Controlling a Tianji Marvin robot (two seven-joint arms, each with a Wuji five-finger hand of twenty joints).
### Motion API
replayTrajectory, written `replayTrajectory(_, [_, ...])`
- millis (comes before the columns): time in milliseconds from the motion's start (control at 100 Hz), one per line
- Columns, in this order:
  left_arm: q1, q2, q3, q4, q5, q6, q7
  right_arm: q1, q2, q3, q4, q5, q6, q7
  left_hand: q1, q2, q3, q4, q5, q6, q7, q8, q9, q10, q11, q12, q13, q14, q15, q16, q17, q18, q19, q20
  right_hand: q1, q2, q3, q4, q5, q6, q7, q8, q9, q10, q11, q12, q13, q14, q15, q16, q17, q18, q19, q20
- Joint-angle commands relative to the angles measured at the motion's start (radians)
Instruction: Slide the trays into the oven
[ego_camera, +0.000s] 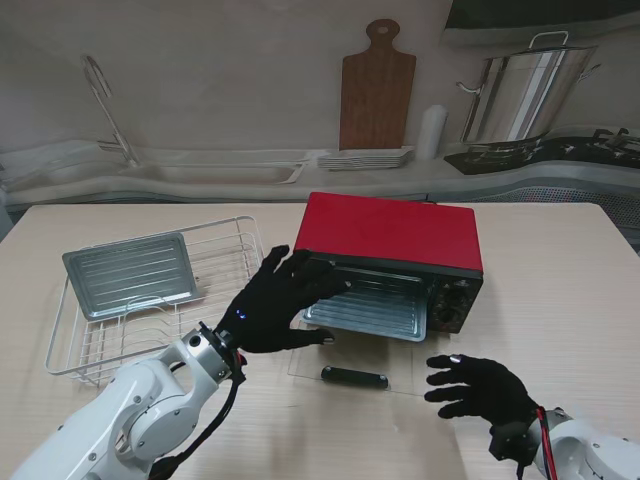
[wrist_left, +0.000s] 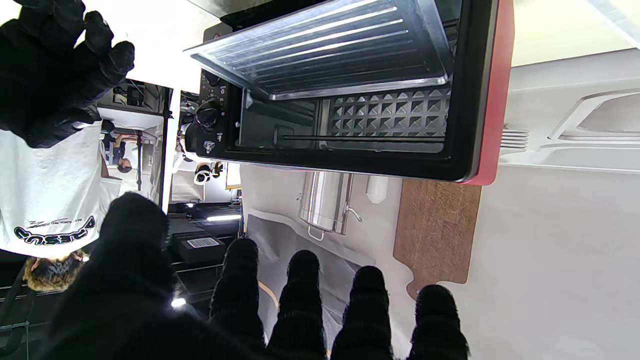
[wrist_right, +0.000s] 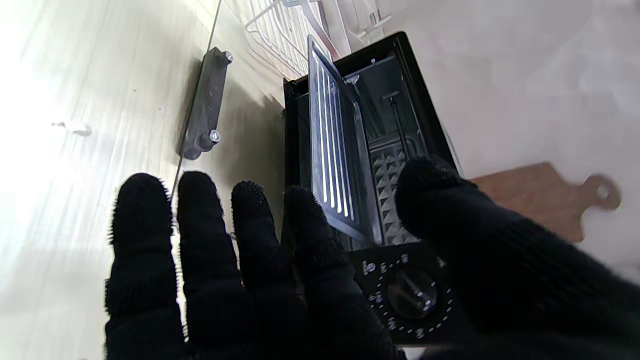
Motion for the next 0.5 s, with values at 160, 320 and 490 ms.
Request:
replayTrajectory(160, [0.01, -0.004, -0.006, -0.015, -0.001, 0.005, -0.023, -0.039, 0.02, -0.06, -0.04, -0.137, -0.165, 0.018, -0.013, 0.041, -0.025, 0.006, -0.005, -0.006, 0.001, 0.012, -0.018, -0.025, 0.0, -0.015, 0.002, -0.025, 0.007, -0.008, -0.013, -0.017, -0.044, -0.011, 0.008, 0.027, -0.01, 0.045, -0.02, -0.072, 0.004, 0.039, -0.039, -0.074, 0.006, 0.007, -0.053, -0.052, 0.011, 0.01, -0.046, -0.033, -0.003, 0.016])
replayTrajectory(320, [0.012, -0.004, -0.009, -0.017, 0.0, 0.01, -0.026, -0.034, 0.031, -0.112, -0.048, -0.254, -0.266, -0.01, -0.013, 0.041, -0.025, 0.006, -0.005, -0.005, 0.0, 0.012, -0.018, -0.026, 0.0, -0.015, 0.001, -0.025, 0.007, -0.009, -0.013, -0.016, -0.044, -0.011, 0.008, 0.027, -0.007, 0.049, -0.024, -0.076, 0.005, 0.047, -0.045, -0.079, 0.0, 0.004, -0.063, -0.06, 0.009, 0.01, -0.06, -0.047, -0.007, 0.02])
replayTrajectory(490, [0.013, -0.004, -0.011, -0.019, -0.001, 0.013, -0.029, -0.01, 0.04, -0.172, -0.047, -0.375, -0.335, -0.045, -0.011, 0.041, -0.024, 0.007, -0.005, -0.005, 0.0, 0.012, -0.02, -0.025, 0.0, -0.015, 0.002, -0.024, 0.007, -0.008, -0.013, -0.017, -0.043, -0.011, 0.004, 0.032, -0.001, 0.052, -0.028, -0.079, 0.005, 0.053, -0.051, -0.085, -0.008, 0.001, -0.078, -0.066, 0.002, 0.008, -0.07, -0.056, -0.015, 0.021])
